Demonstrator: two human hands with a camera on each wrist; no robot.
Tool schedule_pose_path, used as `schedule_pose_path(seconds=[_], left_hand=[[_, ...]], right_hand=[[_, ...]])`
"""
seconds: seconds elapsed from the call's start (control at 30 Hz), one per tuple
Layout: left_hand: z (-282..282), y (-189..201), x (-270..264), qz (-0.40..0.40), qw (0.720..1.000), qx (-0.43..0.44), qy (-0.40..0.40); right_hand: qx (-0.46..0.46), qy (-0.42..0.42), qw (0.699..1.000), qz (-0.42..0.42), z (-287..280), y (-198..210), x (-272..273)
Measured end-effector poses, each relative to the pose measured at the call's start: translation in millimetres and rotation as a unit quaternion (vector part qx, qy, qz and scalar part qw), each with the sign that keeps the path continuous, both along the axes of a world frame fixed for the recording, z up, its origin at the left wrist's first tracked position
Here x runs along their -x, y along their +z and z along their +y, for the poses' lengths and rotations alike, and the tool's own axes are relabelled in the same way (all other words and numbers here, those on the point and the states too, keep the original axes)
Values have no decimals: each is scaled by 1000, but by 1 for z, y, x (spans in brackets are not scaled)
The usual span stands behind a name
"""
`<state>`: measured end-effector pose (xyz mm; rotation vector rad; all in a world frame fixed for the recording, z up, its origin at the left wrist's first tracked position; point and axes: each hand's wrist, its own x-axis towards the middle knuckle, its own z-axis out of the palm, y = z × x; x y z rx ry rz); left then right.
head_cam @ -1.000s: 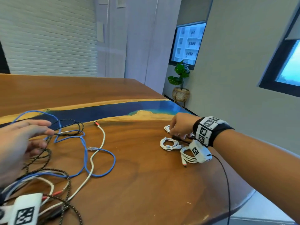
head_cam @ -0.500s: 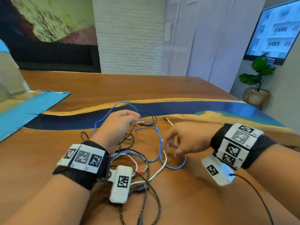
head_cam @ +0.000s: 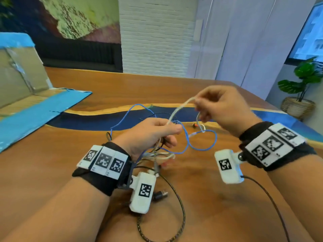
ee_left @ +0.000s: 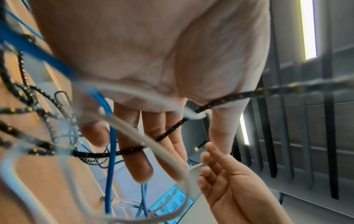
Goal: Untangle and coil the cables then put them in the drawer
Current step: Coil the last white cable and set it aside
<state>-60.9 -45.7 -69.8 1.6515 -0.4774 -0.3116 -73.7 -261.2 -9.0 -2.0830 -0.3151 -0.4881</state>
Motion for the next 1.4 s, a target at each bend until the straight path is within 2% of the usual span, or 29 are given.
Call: schedule_pose_path(seconds=[0.1, 0.17, 0.23, 0.33, 0.4, 0.5, 0.6, 0.67, 0.73, 0.8, 0.9, 1.0, 1.1, 1.17, 1.23, 1.3, 1.4], left_hand=[[8, 1, -7, -58, 996, -41, 49], [13, 4, -12, -72, 991, -12, 115], [17, 10, -14, -85, 981, 39, 170], [22, 15, -14, -125, 964, 107, 209], [21, 18, -10, -132, 960, 131, 207], [13, 21, 1, -147, 969, 109, 165], [6, 22, 10, -194, 972, 51, 122], [3, 23, 14, -221, 968, 36, 110], [2, 22, 17, -225, 968, 31, 105], [1, 20, 15, -199, 976, 7, 89], [4, 14, 7, -144, 982, -112, 37], [10, 10, 2, -151, 973, -163, 56], [12, 12, 0, -181, 972, -96, 119], [11, 13, -4, -183, 969, -14, 166], [9, 15, -2, -176, 968, 23, 176], [5, 13, 2, -177, 972, 3, 156], [-2, 11, 6, -163, 978, -50, 121]], right_hand=[[-210, -49, 975, -55, -13, 7, -7], [-264, -83, 959, -54, -25, 1, -10], [-239, -109, 964, -29, -33, -14, -10], [-93, -147, 985, 21, -35, -36, -8], [0, -170, 985, -2, -28, -39, -2], [71, -110, 984, -118, -2, -31, 16], [139, -32, 980, -137, 25, -30, 29], [138, 19, 982, -126, 29, -33, 31], [87, 38, 988, -121, 27, -34, 33], [30, 14, 989, -145, 21, -34, 33], [-105, -52, 977, -177, 4, -31, 32], [-163, -114, 965, -170, -16, -28, 31], [-121, -153, 975, -106, -26, -30, 30], [-22, -142, 990, 9, -29, -32, 29], [104, -108, 982, 111, -26, -36, 29], [162, -92, 978, 94, -14, -38, 33], [145, -39, 989, 2, 8, -41, 37]])
